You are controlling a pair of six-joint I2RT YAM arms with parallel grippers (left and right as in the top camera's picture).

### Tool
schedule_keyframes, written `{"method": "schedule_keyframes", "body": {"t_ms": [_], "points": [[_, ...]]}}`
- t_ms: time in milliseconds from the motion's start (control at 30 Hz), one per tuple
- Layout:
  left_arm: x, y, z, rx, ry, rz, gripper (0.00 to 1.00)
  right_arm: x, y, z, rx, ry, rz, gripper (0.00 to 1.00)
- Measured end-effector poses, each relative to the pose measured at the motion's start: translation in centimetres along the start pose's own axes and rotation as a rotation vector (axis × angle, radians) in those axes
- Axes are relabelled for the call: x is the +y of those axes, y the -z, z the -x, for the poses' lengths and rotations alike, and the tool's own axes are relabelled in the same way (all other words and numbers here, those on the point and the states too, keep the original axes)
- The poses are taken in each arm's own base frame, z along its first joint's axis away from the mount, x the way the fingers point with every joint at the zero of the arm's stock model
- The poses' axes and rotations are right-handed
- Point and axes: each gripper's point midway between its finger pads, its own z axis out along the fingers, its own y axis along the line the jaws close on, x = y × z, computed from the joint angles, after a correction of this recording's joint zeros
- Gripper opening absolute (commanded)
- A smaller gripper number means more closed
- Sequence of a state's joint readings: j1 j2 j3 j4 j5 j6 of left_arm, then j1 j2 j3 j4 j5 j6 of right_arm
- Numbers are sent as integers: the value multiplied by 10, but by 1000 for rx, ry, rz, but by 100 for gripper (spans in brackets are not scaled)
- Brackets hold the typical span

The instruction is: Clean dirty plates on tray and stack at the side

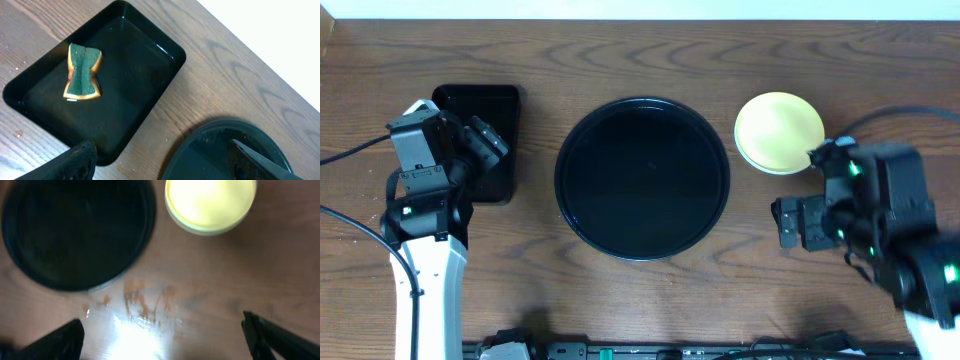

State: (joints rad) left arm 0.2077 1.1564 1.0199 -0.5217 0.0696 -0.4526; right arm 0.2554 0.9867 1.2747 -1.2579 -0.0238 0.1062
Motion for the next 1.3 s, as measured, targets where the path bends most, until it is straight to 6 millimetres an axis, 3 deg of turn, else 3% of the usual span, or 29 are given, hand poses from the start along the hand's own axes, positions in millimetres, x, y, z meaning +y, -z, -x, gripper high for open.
{"method": "schedule_keyframes", "body": {"t_ms": [200, 567, 1000, 1300], "points": [[0, 0, -1, 3, 0, -1, 83, -20, -7, -5, -301, -47, -26, 99], [0, 0, -1, 4, 0, -1, 83, -36, -52, -50, -634, -71, -27, 99], [0, 0, -1, 4, 0, -2, 83, -38, -72, -31, -958, -56, 4, 99], [0, 0, -1, 4, 0, -2, 83, -40, -86, -39, -922, -63, 3, 99]]}}
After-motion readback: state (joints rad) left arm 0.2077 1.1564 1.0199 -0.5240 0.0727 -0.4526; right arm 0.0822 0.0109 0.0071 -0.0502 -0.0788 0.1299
